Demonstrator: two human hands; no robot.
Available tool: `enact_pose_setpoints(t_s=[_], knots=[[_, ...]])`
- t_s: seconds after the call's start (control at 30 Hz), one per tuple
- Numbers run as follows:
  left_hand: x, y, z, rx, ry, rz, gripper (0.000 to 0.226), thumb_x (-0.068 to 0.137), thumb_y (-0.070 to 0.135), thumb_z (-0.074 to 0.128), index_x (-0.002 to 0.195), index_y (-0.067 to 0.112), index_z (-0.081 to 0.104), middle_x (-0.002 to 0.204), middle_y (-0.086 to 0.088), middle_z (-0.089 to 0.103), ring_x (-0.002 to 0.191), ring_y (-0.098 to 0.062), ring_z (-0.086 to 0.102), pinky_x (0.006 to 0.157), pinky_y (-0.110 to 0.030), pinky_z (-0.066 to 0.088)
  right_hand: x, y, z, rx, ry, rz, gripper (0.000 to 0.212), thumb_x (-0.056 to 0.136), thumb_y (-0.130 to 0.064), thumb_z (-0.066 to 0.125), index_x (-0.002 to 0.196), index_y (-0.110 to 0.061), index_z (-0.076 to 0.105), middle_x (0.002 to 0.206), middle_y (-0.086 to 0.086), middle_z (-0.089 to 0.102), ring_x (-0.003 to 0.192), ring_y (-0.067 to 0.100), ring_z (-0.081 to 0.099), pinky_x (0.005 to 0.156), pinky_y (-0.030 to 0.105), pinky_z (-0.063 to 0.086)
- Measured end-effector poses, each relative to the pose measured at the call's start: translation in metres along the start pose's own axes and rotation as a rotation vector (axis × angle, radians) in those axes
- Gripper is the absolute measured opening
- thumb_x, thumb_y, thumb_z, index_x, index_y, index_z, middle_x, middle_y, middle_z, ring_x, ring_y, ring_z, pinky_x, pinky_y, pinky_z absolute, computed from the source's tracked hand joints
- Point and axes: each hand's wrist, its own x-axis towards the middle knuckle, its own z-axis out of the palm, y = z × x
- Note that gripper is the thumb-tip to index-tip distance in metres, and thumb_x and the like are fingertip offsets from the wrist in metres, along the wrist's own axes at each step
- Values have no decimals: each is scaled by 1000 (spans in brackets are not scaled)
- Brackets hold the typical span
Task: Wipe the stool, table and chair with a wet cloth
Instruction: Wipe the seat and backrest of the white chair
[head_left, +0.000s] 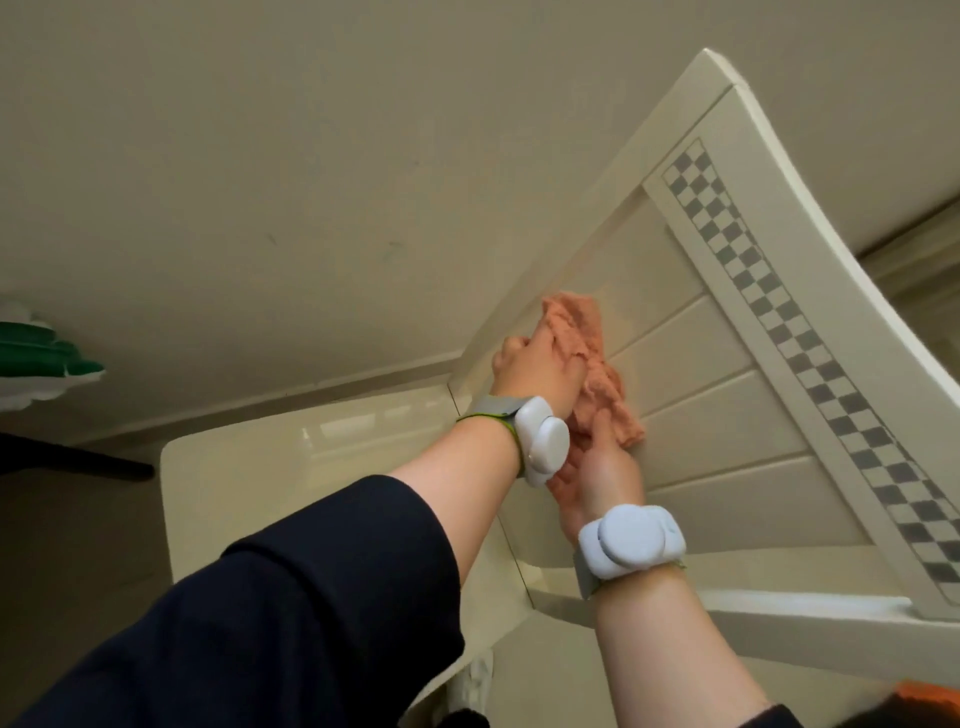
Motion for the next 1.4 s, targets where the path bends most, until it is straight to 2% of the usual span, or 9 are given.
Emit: enact_pose_setpoints(t_s=[0.33, 0.47, 0.63, 0.77, 0.93, 1.1, 1.17, 1.3, 1.4], knots=[[22, -62, 1, 58, -121, -173, 36, 97, 29, 41, 128, 13, 49, 131, -13, 55, 118, -32, 53, 94, -29, 40, 22, 34, 17, -156, -139, 289, 50, 98, -50, 30, 115, -11, 58, 93, 10, 67, 84, 22, 63, 81, 31, 47], [13, -34, -8, -83, 0, -43, 19, 90, 25, 49, 107, 19, 56, 112, -14, 56, 109, -33, 54, 96, -33, 43, 25, 22, 18, -112, -82, 144, 46, 99, -47, 30, 92, -14, 63, 63, -1, 72, 63, 16, 68, 62, 28, 51], [13, 7, -18, -117, 11, 95, 46, 71, 40, 45, 115, 29, 53, 93, 1, 43, 99, -29, 50, 95, -32, 40, 23, 9, 19, 48, 0, -61, 47, 98, -45, 34, 81, -16, 66, 63, -1, 73, 57, 12, 70, 46, 21, 50], [24, -20, -18, 133, -96, 5, 36, 84, 28, 49, 119, 18, 53, 117, -16, 59, 110, -34, 53, 84, -29, 38, 21, 14, 20, -33, -82, 149, 53, 99, -49, 29, 98, -10, 64, 68, 5, 72, 51, 14, 67, 52, 26, 46], [14, -61, -17, 37, -57, -152, 29, 86, 32, 52, 114, 23, 57, 117, -6, 64, 92, -22, 57, 75, -22, 36, 17, 29, 15, -241, -154, 333, 55, 100, -48, 24, 103, -4, 57, 82, 12, 69, 63, 21, 65, 54, 24, 44], [7, -53, -25, -336, 210, -237, 13, 81, 23, 60, 76, 27, 48, 80, 4, 61, 87, -28, 63, 79, -35, 51, 8, 35, 23, -251, 3, -66, 25, 96, -23, 45, 81, -20, 64, 91, 8, 71, 81, 20, 69, 73, 37, 52], [7, -48, -35, -497, 248, -272, 12, 83, 20, 60, 77, 25, 50, 87, -2, 64, 91, -29, 65, 85, -44, 54, 5, 28, 32, -215, 50, -216, 15, 95, -17, 50, 84, -23, 59, 94, 3, 69, 90, 18, 68, 82, 37, 52], [11, -43, -50, -584, 300, -276, 21, 82, 20, 62, 102, 18, 57, 105, -9, 67, 95, -28, 65, 89, -46, 53, 4, 3, 58, -46, -29, -436, 24, 93, -2, 50, 102, -25, 50, 101, -7, 64, 89, -9, 63, 76, 9, 47], [19, -35, -59, -520, 313, -186, 20, 81, 20, 64, 100, 16, 58, 101, -6, 67, 93, -24, 64, 88, -37, 52, 6, -8, 70, -120, -87, -548, 37, 96, -8, 48, 124, -32, 43, 111, -29, 54, 97, -24, 52, 78, -1, 40]])
